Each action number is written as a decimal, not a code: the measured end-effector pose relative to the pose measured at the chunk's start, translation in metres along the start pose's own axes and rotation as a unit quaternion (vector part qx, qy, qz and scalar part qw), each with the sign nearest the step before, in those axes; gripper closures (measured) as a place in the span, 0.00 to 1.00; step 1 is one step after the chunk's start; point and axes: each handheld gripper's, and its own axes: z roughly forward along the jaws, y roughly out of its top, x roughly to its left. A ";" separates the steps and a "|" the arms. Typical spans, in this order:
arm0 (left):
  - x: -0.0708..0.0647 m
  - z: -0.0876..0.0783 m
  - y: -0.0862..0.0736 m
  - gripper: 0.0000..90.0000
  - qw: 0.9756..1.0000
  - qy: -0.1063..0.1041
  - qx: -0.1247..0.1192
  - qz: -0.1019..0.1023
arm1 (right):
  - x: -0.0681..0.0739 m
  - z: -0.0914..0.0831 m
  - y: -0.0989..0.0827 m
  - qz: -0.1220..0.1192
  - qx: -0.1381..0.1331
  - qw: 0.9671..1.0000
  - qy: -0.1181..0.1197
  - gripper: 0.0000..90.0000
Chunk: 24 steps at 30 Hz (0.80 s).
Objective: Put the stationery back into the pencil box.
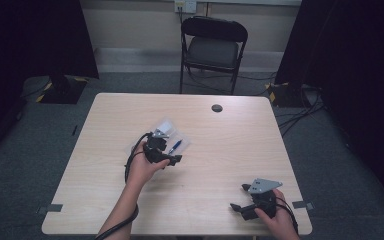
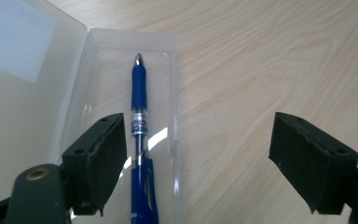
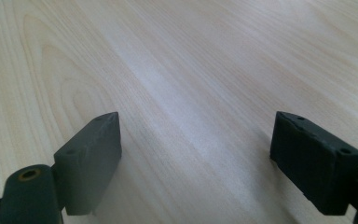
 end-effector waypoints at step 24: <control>-0.019 -0.023 -0.010 0.19 0.999 -0.029 0.008 0.027 | 0.000 0.000 0.000 0.000 0.000 1.000 0.000 0.17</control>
